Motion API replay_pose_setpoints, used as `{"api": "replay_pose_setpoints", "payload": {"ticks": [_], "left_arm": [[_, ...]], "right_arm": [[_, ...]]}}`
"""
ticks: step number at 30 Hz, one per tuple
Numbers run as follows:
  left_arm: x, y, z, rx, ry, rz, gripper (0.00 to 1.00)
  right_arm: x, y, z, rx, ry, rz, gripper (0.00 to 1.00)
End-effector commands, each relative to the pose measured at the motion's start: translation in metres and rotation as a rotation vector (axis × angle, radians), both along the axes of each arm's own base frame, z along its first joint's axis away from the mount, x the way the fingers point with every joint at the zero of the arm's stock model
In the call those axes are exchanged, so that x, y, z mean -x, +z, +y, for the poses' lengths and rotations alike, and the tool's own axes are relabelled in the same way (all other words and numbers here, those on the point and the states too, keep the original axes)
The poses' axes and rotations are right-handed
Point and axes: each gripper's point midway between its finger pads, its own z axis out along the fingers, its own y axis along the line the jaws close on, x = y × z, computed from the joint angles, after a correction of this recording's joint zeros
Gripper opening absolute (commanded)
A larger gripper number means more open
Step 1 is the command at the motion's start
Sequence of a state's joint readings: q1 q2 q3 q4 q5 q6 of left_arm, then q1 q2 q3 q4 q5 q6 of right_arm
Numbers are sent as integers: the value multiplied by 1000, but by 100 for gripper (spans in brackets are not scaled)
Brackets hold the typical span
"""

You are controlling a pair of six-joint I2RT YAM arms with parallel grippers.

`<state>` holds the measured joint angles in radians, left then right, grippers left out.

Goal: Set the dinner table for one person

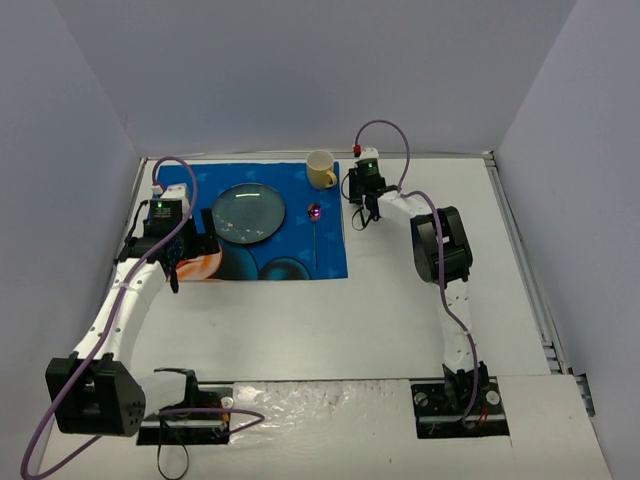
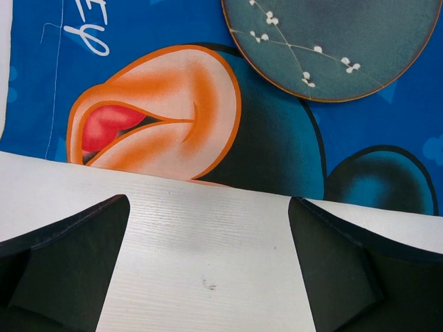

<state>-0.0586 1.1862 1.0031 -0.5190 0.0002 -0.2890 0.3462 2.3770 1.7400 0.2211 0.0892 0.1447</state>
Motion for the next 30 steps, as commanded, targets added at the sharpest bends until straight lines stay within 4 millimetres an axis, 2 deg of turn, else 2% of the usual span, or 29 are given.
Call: {"api": "replay_pose_setpoints", "payload": {"ticks": [1,4,6,8,9,13,15,17,24,28,30], "left_arm": [[-12,21,1,0,6,-74,97],[-12,21,1,-1,6,-74,97],[-12,20,1,-1,7,-70,97],[-12,20,1,0,6,-70,97],[-12,20,1,1,6,-70,97],[-12,21,1,4,4,-74,97],[-13,20,0,6,4,-73,97],[-13,19,0,9,7,-72,97],[-14,18,-7,36,-11,-68,97],[-14,17,-10,46,-17,-66,97],[-13,16,-11,51,-16,-61,97]], "right_arm": [[-5,-15,-4,29,4,32,28],[-7,-17,-5,35,2,43,22],[-7,-17,-6,36,-2,43,15],[-4,-17,-9,43,-10,47,2],[-2,-17,-11,50,-13,49,1],[16,-17,-23,74,-36,65,0],[23,0,-28,66,-53,35,0],[35,6,-32,53,-64,20,0],[96,17,-46,33,-93,30,0],[123,29,-44,7,-104,11,0],[132,45,-35,-5,-90,-17,0]]}}
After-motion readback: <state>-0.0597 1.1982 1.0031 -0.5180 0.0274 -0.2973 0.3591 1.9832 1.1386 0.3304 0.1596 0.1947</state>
